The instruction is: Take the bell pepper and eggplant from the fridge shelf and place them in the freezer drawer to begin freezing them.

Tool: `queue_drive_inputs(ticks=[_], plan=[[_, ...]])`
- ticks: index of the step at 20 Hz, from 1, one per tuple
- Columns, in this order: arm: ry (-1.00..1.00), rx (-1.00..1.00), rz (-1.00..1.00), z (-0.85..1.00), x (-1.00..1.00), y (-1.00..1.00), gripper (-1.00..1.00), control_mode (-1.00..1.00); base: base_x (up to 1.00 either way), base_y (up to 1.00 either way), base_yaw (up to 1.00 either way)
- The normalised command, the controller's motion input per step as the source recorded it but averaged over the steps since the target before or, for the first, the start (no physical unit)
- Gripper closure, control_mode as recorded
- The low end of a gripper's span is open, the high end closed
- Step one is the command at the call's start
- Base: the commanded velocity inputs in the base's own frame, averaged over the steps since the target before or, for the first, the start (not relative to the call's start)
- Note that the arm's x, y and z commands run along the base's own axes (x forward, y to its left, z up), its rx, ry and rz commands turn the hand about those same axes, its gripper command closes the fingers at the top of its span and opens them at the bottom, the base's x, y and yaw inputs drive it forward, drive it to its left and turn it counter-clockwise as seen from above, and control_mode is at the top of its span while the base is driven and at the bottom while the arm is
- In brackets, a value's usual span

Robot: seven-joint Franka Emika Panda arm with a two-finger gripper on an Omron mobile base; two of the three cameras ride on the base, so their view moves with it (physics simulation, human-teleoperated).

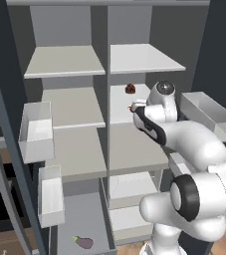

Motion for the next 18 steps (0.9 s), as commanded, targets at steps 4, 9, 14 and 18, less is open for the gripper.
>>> queue_drive_inputs(ticks=[4,9,14,18], plan=[[0.07,0.0,-0.01,-0.15,0.39,-0.04,-1.0,-1.0,0.0,0.0,0.0],[0.07,-0.01,-0.02,-0.24,0.34,0.05,-1.0,-1.0,0.0,0.0,0.0],[0.08,0.0,0.0,-0.03,0.38,0.0,-1.0,-1.0,0.0,0.0,0.0],[0.04,0.0,0.0,-0.08,0.42,0.0,-1.0,-1.0,0.0,0.0,0.0]])
